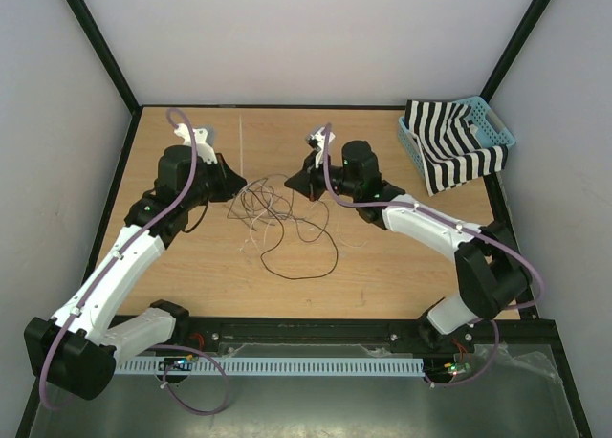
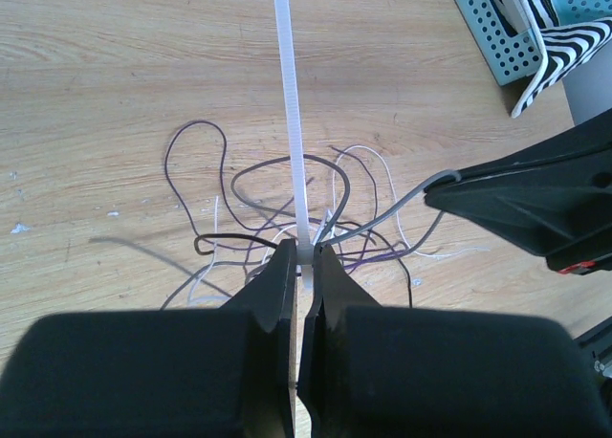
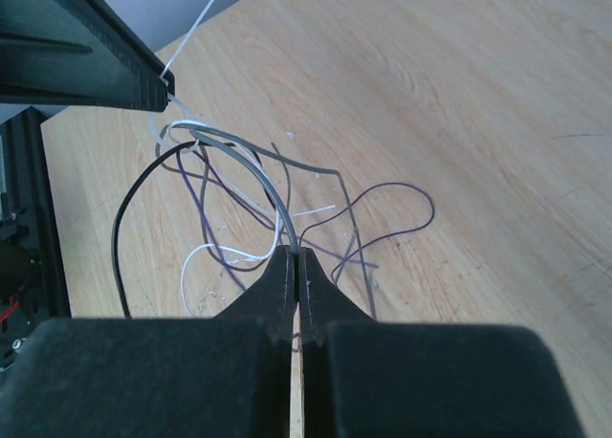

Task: Zip-tie the wires
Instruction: Adjust the cable at the center of the board.

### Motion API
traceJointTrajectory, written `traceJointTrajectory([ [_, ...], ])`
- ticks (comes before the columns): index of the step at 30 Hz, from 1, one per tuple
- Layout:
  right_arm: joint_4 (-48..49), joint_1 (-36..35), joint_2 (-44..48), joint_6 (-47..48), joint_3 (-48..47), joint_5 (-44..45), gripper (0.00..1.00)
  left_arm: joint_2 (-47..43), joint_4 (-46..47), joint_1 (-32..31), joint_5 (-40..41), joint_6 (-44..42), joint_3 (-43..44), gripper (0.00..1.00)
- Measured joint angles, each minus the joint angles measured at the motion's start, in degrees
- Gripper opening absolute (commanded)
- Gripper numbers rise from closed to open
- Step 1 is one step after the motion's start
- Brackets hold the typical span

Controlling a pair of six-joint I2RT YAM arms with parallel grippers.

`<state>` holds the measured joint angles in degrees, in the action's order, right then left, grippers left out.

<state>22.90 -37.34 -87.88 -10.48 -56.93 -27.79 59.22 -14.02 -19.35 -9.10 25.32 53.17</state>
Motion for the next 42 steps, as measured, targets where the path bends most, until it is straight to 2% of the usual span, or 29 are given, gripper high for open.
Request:
traceJointTrajectory([
  [11, -0.55, 0.90, 1.60, -0.31, 0.26, -1.16, 0.00, 0.00, 0.00, 0.00, 0.11, 0.02, 0.00, 0.00],
  [26, -0.57, -2.12, -4.83, -1.55, -0.63, -3.41, 0.00, 0.00, 0.00, 0.00, 0.09, 0.04, 0.00, 0.00],
  [42, -1.05, -0.57, -2.38, -2.60, -1.40, -2.73, 0.00, 0.00, 0.00, 0.00, 0.09, 0.02, -0.02, 0.00],
])
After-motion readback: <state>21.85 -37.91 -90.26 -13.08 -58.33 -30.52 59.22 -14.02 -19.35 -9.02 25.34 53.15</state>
